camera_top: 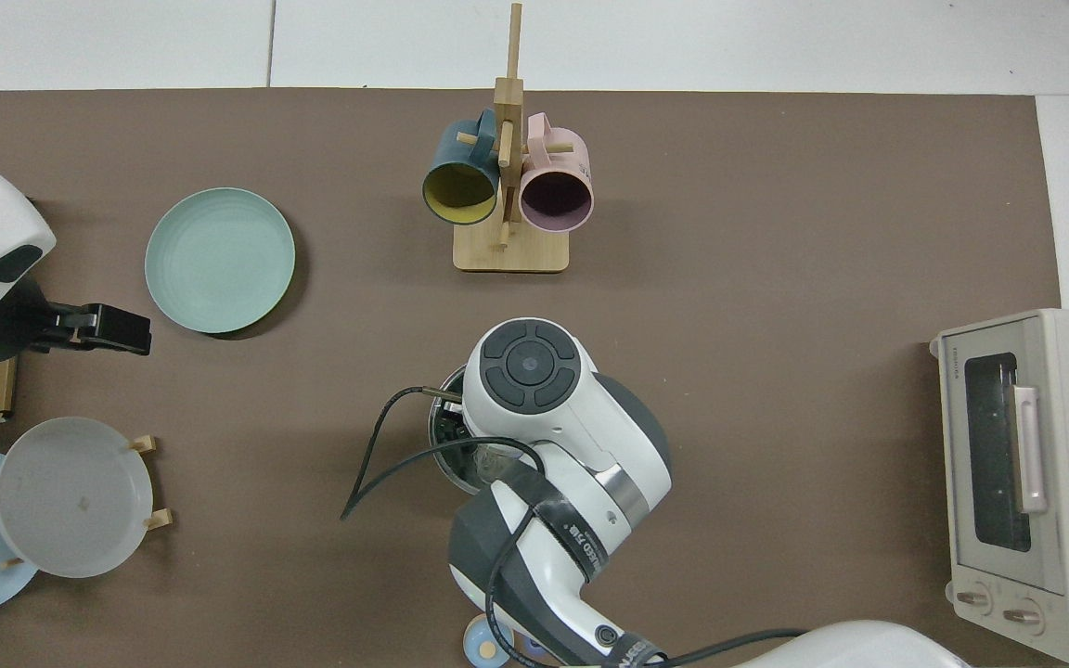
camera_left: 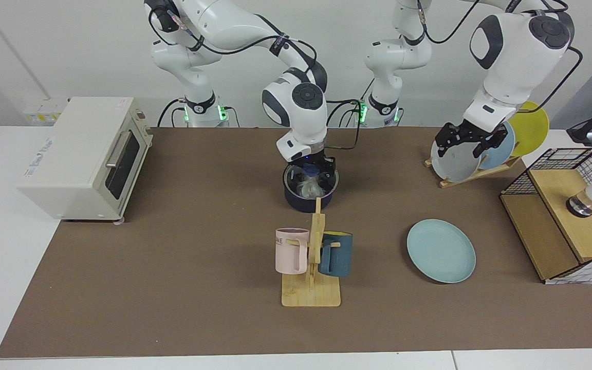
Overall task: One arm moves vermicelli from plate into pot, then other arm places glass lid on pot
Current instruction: 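Lower the glass lid onto the pot with the right gripper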
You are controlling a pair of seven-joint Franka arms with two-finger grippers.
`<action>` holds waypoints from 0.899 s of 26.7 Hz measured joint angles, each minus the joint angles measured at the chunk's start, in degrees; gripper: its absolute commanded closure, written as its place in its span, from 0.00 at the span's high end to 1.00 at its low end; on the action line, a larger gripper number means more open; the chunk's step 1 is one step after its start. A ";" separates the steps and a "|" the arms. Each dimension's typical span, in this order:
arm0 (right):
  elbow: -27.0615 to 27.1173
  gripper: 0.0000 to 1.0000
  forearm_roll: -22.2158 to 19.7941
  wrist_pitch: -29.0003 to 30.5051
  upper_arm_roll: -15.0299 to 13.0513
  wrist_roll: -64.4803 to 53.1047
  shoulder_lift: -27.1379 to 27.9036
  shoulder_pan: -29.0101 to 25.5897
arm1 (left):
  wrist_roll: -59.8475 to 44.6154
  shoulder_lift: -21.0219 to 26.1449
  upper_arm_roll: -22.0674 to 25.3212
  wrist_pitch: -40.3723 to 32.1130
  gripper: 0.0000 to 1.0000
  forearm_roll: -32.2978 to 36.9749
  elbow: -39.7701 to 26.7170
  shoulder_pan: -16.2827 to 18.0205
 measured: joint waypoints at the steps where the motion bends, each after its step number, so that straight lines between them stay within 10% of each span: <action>1: 0.00 0.00 0.00 0.00 0.00 0.02 0.00 0.00 | 0.00 0.00 -0.01 0.00 1.00 0.00 0.00 0.00; 24: 0.36 0.00 -0.58 -1.53 0.19 0.31 -0.11 -0.01 | 0.00 -0.06 -0.04 0.05 1.00 0.00 0.00 0.00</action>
